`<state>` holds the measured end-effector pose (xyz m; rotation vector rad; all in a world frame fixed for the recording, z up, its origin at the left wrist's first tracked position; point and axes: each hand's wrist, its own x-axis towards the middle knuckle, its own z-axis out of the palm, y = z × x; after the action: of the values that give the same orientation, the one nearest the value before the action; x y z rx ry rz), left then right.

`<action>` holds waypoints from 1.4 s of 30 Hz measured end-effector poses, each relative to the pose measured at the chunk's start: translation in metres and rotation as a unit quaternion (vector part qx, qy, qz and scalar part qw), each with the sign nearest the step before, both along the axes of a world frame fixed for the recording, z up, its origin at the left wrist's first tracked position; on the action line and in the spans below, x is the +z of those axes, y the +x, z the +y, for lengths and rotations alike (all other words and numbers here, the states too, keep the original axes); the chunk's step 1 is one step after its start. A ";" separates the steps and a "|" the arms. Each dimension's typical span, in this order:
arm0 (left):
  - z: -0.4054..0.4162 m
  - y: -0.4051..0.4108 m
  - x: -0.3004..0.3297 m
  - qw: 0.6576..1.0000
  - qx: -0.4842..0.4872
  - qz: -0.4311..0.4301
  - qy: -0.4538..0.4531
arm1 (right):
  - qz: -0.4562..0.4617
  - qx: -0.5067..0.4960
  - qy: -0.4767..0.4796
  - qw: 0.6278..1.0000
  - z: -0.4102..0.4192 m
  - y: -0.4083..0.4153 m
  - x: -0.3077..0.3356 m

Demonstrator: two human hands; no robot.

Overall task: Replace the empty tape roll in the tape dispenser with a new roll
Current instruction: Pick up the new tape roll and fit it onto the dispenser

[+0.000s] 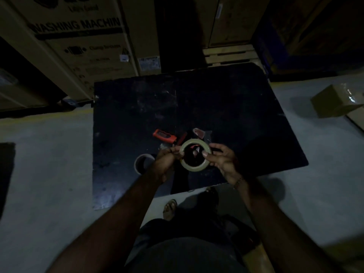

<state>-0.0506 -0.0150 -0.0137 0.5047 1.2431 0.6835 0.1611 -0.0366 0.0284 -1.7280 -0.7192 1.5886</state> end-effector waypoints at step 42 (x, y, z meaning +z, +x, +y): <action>0.007 0.019 -0.057 0.957 -0.025 0.256 0.136 | 0.043 -0.044 -0.133 0.989 0.037 0.006 -0.059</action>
<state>-0.0320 -0.0076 -0.0703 0.9836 1.6198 0.7094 0.1670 0.0009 -0.0309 -1.8369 -0.3951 1.7484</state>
